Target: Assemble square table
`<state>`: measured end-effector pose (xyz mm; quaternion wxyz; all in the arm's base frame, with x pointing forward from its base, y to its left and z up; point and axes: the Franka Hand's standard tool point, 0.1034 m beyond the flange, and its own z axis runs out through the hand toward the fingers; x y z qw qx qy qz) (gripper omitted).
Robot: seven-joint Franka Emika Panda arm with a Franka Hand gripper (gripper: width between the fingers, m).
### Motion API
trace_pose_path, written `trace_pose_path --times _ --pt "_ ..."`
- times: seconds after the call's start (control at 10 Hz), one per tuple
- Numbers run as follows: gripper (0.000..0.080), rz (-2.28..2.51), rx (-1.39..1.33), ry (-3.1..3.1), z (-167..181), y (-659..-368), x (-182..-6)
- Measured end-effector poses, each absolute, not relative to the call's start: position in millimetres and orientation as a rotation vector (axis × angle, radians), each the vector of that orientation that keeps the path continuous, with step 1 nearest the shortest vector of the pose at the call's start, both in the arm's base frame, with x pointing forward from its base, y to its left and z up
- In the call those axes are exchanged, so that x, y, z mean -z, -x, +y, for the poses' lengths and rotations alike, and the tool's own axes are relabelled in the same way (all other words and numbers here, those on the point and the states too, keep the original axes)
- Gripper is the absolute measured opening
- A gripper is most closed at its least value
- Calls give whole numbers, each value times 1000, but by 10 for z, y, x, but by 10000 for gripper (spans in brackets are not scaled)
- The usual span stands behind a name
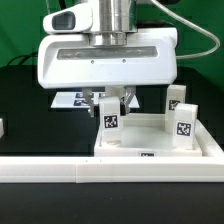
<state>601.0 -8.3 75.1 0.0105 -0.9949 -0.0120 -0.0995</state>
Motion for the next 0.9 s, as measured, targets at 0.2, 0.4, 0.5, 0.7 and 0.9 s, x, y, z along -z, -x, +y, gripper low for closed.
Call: trace_pose_path --times 0.2,0.4,0.5,0.7,0.9 --pt "290 -10 310 3103 -84 -6010 -748" --pt "290 322 344 3058 -61 -6013 -741" --pt "290 465 354 3024 -39 -6010 -739" --pt "290 778 359 2932 -2 -5998 -732" --pt "290 1057 341 2817 2 -5990 -729"
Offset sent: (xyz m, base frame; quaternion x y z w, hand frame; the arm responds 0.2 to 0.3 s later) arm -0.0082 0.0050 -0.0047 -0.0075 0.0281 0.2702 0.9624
